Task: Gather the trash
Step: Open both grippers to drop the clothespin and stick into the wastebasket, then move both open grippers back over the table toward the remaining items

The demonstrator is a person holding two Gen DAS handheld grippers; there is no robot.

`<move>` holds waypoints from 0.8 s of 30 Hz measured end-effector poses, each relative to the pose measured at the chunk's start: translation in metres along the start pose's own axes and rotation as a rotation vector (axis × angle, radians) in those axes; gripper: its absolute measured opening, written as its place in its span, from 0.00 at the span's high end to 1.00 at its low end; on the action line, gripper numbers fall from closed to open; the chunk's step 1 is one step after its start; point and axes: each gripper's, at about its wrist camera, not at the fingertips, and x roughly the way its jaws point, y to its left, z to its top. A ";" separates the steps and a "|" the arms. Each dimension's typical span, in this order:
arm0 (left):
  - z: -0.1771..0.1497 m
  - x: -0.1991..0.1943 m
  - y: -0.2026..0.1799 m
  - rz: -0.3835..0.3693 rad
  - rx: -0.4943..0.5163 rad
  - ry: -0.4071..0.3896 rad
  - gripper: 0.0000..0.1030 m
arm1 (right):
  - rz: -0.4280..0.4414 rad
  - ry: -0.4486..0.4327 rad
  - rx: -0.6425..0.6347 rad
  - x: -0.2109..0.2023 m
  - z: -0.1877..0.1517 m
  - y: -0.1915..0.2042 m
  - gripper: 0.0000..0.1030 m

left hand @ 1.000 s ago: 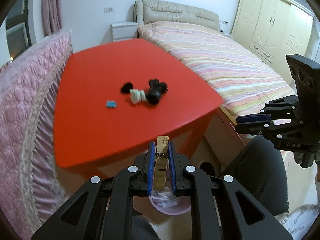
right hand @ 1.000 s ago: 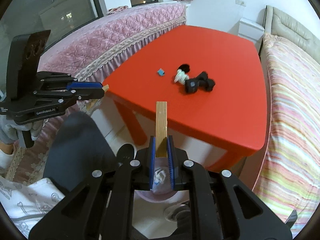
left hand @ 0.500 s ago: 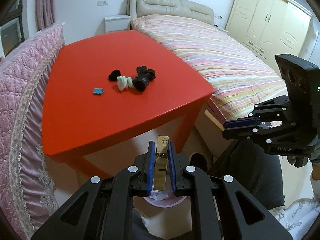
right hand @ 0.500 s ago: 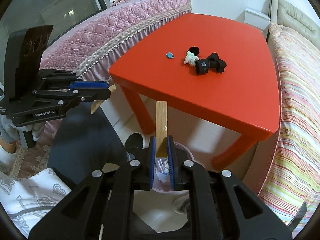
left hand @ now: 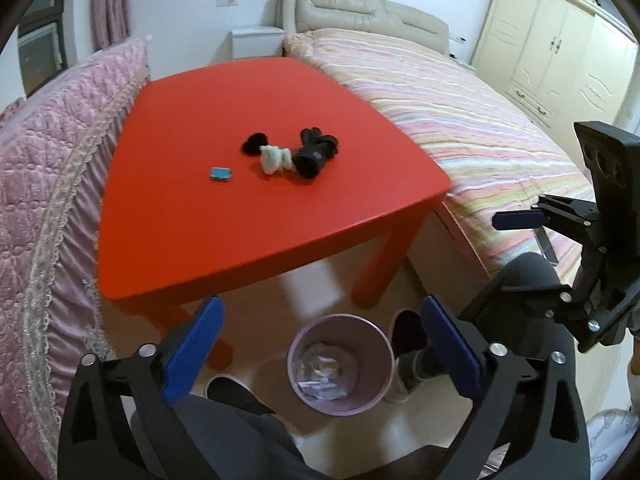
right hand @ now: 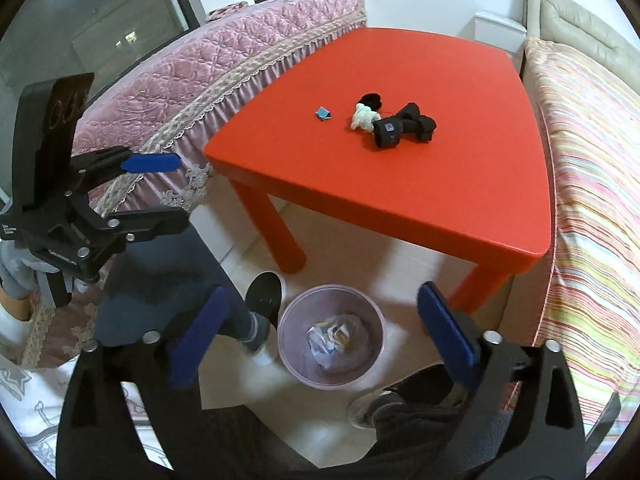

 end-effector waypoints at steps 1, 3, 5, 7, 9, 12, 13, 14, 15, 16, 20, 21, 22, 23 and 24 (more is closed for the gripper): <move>0.000 0.000 0.001 0.000 -0.001 0.000 0.08 | -0.001 0.002 0.002 0.001 0.000 0.000 0.04; 0.000 0.000 0.002 0.008 -0.003 -0.004 0.08 | -0.001 0.001 0.003 0.001 0.001 0.000 0.03; 0.001 -0.002 0.004 0.009 -0.008 -0.008 0.08 | -0.001 -0.002 0.004 0.001 0.001 0.001 0.03; 0.001 -0.001 0.004 0.009 -0.008 -0.010 0.08 | 0.000 -0.003 0.003 0.001 0.001 0.000 0.03; 0.001 -0.002 0.005 0.008 -0.014 -0.013 0.08 | 0.001 -0.004 0.003 0.001 0.001 0.000 0.03; 0.001 -0.002 0.006 0.011 -0.017 -0.015 0.08 | 0.000 -0.004 0.005 0.001 0.001 0.000 0.03; 0.002 -0.003 0.007 0.011 -0.016 -0.016 0.08 | 0.001 -0.005 0.006 0.001 0.002 0.000 0.03; 0.002 -0.003 0.008 0.012 -0.018 -0.017 0.08 | 0.001 -0.004 0.005 0.001 0.002 0.000 0.03; 0.003 -0.003 0.008 0.012 -0.020 -0.018 0.08 | 0.001 -0.004 0.005 0.000 0.002 -0.001 0.03; 0.003 -0.003 0.009 0.012 -0.021 -0.018 0.08 | 0.001 -0.004 0.006 0.000 0.003 -0.001 0.03; 0.009 -0.003 0.015 0.016 -0.029 -0.024 0.08 | -0.002 -0.010 0.004 0.000 0.009 -0.004 0.03; 0.010 -0.003 0.016 0.018 -0.030 -0.026 0.08 | -0.003 -0.013 0.003 0.000 0.013 -0.006 0.03; 0.012 -0.002 0.019 0.020 -0.033 -0.028 0.08 | -0.004 -0.014 0.003 0.000 0.015 -0.007 0.03; 0.014 -0.002 0.020 0.022 -0.034 -0.028 0.08 | -0.008 -0.017 0.001 0.000 0.018 -0.008 0.03; 0.017 -0.001 0.023 0.027 -0.033 -0.030 0.08 | -0.011 -0.018 -0.002 0.001 0.022 -0.009 0.03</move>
